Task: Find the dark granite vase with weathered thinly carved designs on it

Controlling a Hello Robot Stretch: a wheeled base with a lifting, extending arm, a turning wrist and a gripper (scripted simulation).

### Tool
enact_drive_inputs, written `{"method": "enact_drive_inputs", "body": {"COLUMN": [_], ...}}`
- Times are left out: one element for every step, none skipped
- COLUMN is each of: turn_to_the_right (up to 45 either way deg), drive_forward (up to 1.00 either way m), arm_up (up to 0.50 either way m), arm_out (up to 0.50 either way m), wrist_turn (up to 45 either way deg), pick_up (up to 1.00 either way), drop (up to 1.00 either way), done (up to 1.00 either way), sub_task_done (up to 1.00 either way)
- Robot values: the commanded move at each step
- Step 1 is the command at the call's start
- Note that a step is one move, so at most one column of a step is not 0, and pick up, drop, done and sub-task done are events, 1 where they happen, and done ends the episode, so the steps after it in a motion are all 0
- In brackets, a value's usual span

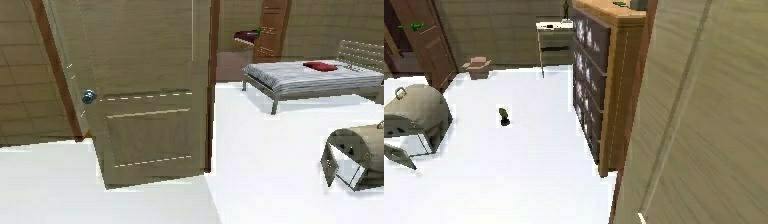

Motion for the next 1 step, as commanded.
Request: {"method": "enact_drive_inputs", "body": {"turn_to_the_right": [0.0], "drive_forward": [0.15], "arm_up": [0.0], "arm_out": [0.0], "wrist_turn": [0.0], "pick_up": [0.0], "drop": [0.0], "done": [0.0], "sub_task_done": [0.0]}}
